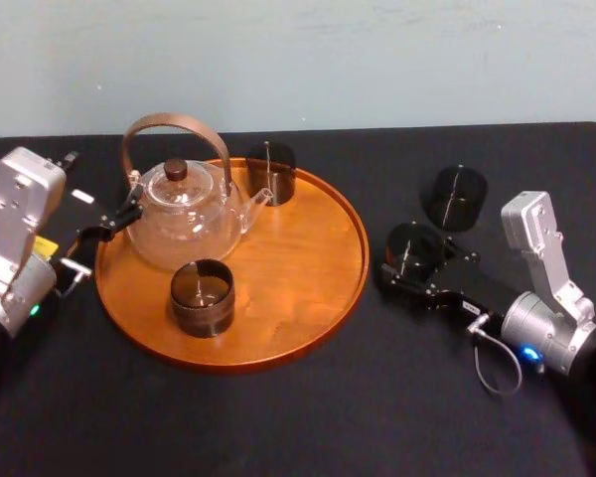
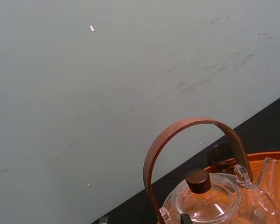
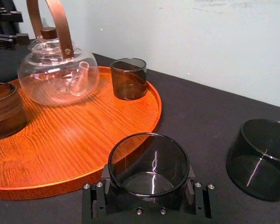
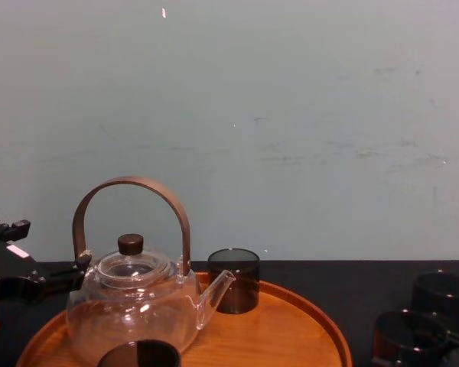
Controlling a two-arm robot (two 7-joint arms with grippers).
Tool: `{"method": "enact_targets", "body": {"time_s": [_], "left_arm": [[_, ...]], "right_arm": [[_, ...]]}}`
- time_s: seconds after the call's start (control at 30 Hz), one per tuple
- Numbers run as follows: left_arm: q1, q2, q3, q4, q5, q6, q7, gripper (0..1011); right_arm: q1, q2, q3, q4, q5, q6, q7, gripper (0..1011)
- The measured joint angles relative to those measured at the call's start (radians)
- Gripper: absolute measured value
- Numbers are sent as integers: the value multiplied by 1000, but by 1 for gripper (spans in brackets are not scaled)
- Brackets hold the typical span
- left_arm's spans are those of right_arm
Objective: Pick up the glass from the table and place it on the tray.
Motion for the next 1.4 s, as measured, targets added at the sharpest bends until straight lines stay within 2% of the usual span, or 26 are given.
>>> {"method": "enact_targets", "body": {"time_s": [0.87,1.1,1.4], "left_arm": [[0,0,0,0,0,0,0,1001],[0,0,0,0,0,0,0,1001],[0,0,0,0,0,0,0,1001]], "right_arm": [[-25,43,-18,-175,-30,37,-15,900],[-2,38,-36,-175,-35,45,-6,900],[50,4,-85,-142,-42,43,22,900]]}}
